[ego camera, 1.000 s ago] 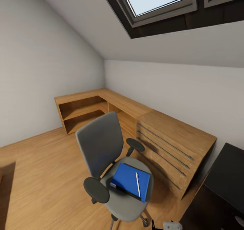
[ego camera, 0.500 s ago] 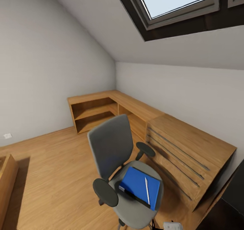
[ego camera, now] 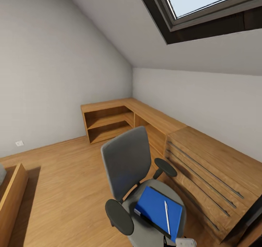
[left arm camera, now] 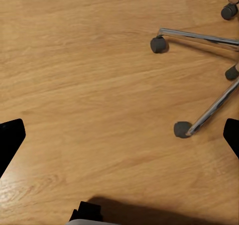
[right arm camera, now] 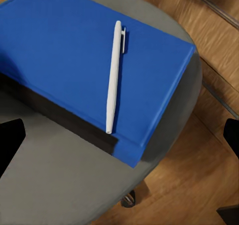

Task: In the bedroom, organize the workspace by keeping the computer under the desk, ensuring the monitor is on the desk, placing the keyboard on the desk next to the monitor, placing the mouse on the desk next to the keyboard, moving the folder from the swivel chair onto the desk next to the mouse, stacking the notebook on top of the folder with the pen on top of the notebook, and positioning the swivel chair next to the desk.

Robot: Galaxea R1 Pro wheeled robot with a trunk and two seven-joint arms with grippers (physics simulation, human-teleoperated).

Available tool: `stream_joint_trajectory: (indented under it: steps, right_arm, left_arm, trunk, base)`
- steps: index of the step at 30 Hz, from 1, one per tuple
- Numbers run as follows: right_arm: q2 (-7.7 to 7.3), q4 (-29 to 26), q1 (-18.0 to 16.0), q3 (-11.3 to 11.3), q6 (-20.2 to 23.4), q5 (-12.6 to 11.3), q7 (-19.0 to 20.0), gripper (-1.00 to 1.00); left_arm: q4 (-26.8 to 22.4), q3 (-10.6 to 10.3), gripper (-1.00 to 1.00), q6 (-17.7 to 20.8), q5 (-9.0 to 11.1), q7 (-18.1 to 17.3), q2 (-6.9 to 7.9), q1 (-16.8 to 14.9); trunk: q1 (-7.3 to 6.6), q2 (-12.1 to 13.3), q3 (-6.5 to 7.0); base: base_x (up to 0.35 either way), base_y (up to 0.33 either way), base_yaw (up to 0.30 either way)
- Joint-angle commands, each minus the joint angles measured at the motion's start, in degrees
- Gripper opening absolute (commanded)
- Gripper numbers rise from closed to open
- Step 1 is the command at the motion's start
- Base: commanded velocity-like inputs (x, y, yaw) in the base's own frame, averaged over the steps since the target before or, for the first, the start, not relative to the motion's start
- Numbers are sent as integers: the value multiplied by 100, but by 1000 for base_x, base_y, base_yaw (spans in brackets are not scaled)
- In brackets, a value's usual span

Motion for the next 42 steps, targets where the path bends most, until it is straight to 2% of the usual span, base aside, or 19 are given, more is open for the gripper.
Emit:
stream_joint_trajectory:
  steps: [1, 13, 14, 15, 18, 19, 21, 22, 27, 32, 42]
  right_arm:
    - [-2, -2, -4, 53, -9, -17, -35, 100]
    - [-38, -111, -7, 4, 62, -60, -74, 100]
    - [-66, -578, -19, -2, 209, -84, -188, 100]
    - [-108, -815, -28, -6, 440, -89, -257, 100]
    - [-204, -1190, -50, -10, 1030, -94, -345, 100]
    - [-273, -1450, -70, -11, 1538, -96, -376, 100]
    - [-341, -1705, -113, -12, 2065, -97, -391, 100]
    - [-402, -1939, -181, -13, 2539, -97, -400, 100]
    - [-496, -2343, -430, -13, 3441, -98, -415, 100]
    - [-520, -2485, -643, -14, 4028, -99, -415, 100]
    - [-521, -2505, -692, -14, 4158, -107, -407, 100]
  left_arm:
    - [0, 51, 100, -14, -53, -17, -2, -4]
    - [1, 51, 100, -15, -53, -13, -2, -5]
    - [1, 51, 100, -14, -52, -13, -2, -6]
    - [3, 51, 100, -14, -51, -11, -2, -7]
    - [4, 54, 100, -16, -48, -10, -2, -7]
    - [2, 54, 100, -17, -47, -10, -2, -8]
    - [1, 53, 100, -19, -46, -9, -2, -8]
    - [0, 52, 100, -24, -45, -9, -2, -8]
    - [0, 54, 100, -40, -45, -9, -2, -5]
    - [-1, 59, 100, -70, -39, -18, 26, -6]
    - [-8, 68, 100, -103, -36, -15, 65, -7]
  trunk:
    - [0, -4, -7]
    - [0, -4, -6]
    - [0, -4, -6]
    - [0, -4, -6]
    - [0, -4, -6]
    - [0, -4, -6]
    - [0, -4, -6]
    - [0, -4, -6]
    - [0, -4, -6]
    - [0, -4, -6]
    - [0, -4, -6]
  base:
    - [10, 0, 10]
    - [2, 0, 2]
    - [0, 0, 0]
    - [0, 0, 0]
    - [0, 0, 0]
    - [0, 0, 0]
    - [0, 0, 0]
    - [0, 0, 0]
    - [5, 0, 0]
    - [182, 0, 0]
    - [200, 0, 0]
